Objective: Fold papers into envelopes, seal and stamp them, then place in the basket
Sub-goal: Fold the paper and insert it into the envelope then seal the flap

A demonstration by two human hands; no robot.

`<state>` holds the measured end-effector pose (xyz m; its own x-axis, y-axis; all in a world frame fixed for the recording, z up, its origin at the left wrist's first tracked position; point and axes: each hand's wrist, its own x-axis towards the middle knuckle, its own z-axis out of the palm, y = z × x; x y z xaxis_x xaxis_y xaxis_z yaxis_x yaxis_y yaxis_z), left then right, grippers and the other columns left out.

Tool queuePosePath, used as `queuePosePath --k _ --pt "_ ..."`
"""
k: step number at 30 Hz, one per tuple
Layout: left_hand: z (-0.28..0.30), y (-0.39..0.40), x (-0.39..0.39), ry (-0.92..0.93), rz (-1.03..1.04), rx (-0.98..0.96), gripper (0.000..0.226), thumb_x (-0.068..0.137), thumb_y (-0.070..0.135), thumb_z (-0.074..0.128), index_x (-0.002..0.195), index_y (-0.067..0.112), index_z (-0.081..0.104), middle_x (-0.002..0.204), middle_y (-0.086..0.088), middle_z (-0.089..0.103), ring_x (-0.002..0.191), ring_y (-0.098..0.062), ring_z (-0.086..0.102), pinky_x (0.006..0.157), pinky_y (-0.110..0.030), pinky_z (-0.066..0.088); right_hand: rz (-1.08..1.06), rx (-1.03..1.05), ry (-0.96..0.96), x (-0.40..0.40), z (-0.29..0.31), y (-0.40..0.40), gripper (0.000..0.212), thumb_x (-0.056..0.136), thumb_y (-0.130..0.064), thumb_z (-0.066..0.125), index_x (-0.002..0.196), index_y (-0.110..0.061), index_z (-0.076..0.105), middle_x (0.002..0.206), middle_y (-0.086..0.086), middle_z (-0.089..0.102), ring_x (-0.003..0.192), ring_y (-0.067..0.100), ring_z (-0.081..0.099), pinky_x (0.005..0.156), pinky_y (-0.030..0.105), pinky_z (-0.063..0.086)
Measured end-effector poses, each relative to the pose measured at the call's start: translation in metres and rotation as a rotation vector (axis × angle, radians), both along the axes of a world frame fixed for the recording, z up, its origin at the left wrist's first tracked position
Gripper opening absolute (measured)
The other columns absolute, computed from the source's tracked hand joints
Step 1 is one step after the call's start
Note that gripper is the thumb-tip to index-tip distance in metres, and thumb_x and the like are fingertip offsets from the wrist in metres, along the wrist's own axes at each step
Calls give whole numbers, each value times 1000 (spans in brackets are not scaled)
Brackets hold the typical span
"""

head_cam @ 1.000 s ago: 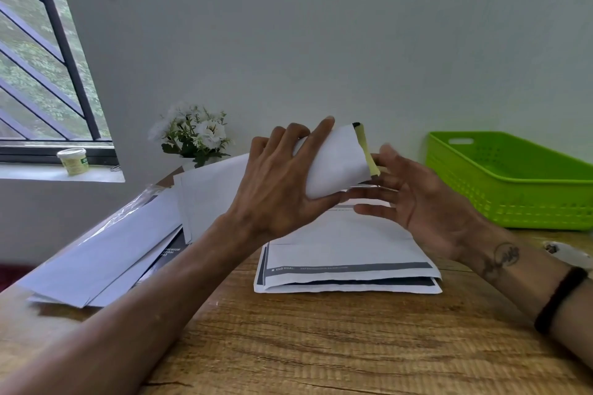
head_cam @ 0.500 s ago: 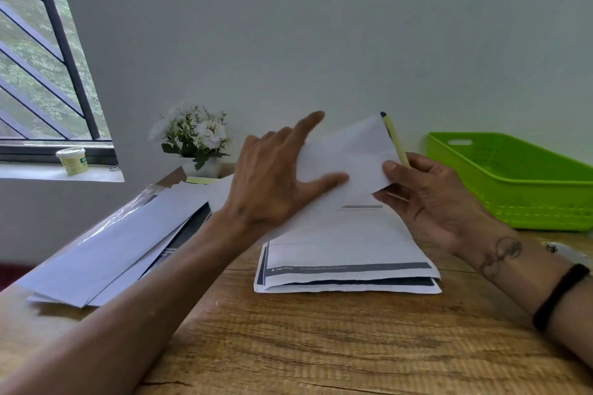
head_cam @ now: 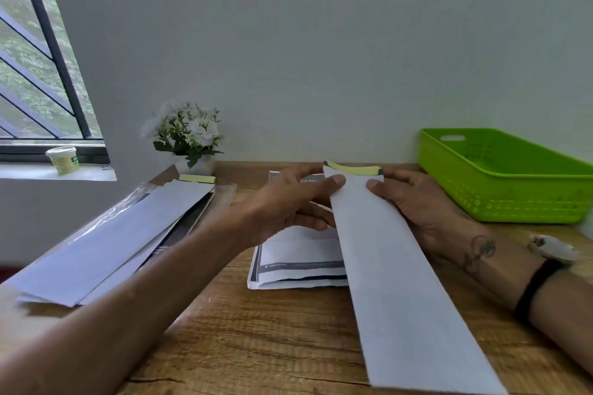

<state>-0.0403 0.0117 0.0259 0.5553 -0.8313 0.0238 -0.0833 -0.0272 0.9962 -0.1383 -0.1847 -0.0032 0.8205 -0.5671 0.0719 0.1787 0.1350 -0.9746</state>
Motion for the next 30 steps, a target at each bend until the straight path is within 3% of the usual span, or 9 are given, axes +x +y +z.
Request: queuePosePath --k 3,8,13,19,21,25,28,30 --pt "-10 -5 -2 -27 112 -1 42 97 23 73 137 23 60 114 -20 75 90 -31 77 75 -36 64 84 -63 75 -1 0 3 37 92 -3 73 128 -12 70 110 16 79 91 32 77 67 34 63" --pt "-16 -8 -1 -107 226 -46 24 94 23 77 116 15 75 110 -14 77 90 -21 78 71 -28 62 164 -58 51 -6 2 10 29 95 4 66 116 -12 76 103 17 80 79 25 78 63 31 62" --pt "-21 -10 4 -172 309 -114 39 91 23 81 126 23 64 105 -11 78 88 -21 79 72 -33 63 185 -68 51 -6 3 15 24 95 6 64 102 -12 78 91 18 78 68 22 75 57 29 61" --pt "-24 -11 6 -243 306 -85 18 91 28 80 105 16 77 93 -2 81 86 -17 78 74 -29 63 184 -86 48 -6 3 15 18 94 3 66 102 -8 76 96 22 77 75 25 74 63 34 64" --pt "-24 -11 5 -244 291 -93 19 92 29 79 104 14 77 92 -3 81 83 -16 78 73 -28 63 194 -68 26 -6 3 15 16 90 -3 74 106 -4 75 104 25 77 84 30 73 73 39 64" --pt "-23 -9 1 -273 277 -110 16 95 27 77 104 14 77 92 -4 81 84 -17 78 72 -29 62 199 -104 19 -7 3 17 37 80 -23 86 110 -4 74 106 21 78 91 34 76 81 45 64" --pt "-26 -11 -3 -298 260 -123 16 95 24 77 110 19 76 93 -8 81 86 -20 78 73 -33 63 164 -180 41 -8 2 17 35 78 -22 89 108 -13 74 102 17 80 92 37 77 84 52 63" --pt "-28 -12 -5 -300 255 -128 17 95 24 77 111 24 75 95 -9 80 87 -21 78 73 -34 61 160 -190 41 -10 2 17 35 78 -17 89 109 -14 75 102 16 80 89 35 78 81 49 64"
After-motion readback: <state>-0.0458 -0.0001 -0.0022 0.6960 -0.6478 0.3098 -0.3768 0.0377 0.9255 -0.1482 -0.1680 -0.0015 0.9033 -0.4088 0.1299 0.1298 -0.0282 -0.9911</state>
